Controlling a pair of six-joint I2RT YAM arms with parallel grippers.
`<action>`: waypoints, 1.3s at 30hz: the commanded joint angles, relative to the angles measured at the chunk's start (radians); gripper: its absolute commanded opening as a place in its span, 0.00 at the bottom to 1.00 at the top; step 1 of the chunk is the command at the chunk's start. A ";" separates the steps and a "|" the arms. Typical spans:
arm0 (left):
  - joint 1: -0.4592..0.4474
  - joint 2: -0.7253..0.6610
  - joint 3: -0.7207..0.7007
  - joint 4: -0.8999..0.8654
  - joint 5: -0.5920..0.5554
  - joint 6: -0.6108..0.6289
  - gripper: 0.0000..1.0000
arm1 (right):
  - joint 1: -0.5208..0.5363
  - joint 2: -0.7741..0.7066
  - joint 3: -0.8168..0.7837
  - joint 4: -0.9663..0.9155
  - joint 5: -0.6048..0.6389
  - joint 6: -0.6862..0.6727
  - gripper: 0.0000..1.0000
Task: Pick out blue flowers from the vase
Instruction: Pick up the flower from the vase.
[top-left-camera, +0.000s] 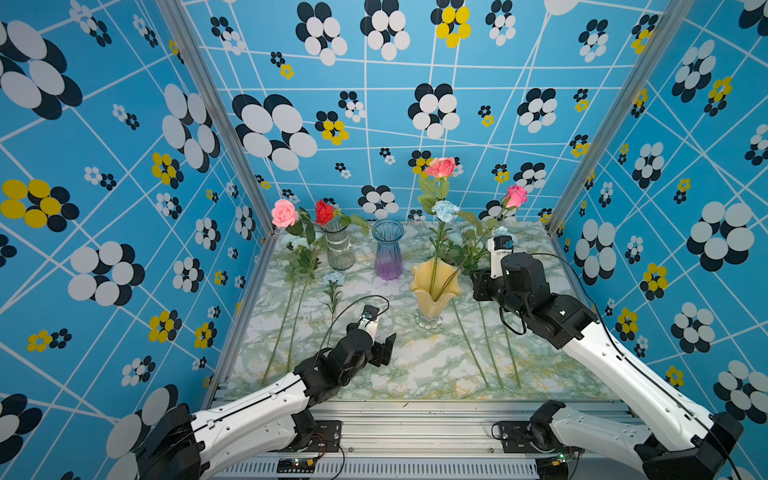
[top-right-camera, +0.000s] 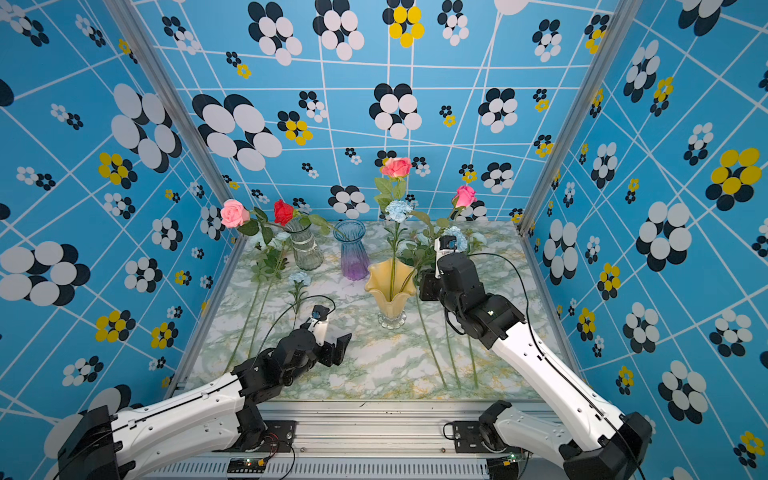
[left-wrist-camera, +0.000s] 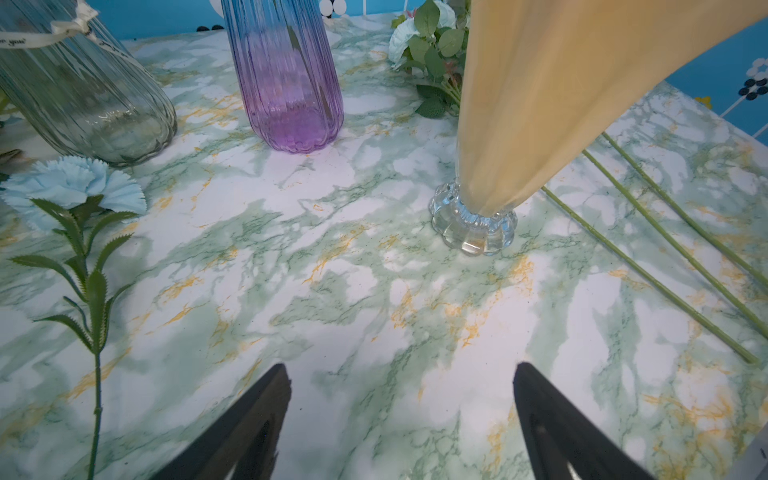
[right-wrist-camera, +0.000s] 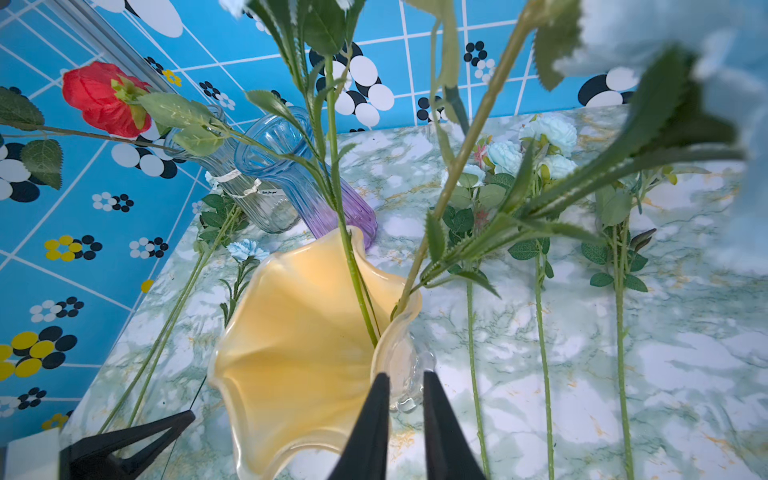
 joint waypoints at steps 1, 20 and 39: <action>0.010 -0.043 0.123 -0.047 0.033 0.031 0.87 | -0.050 -0.048 -0.002 -0.008 -0.081 0.028 0.29; 0.101 0.319 0.668 -0.205 0.477 0.009 0.85 | -0.191 -0.108 -0.300 0.383 -0.394 0.156 0.38; 0.099 0.703 1.011 -0.337 0.612 0.084 0.69 | -0.237 0.069 -0.294 0.636 -0.406 0.180 0.35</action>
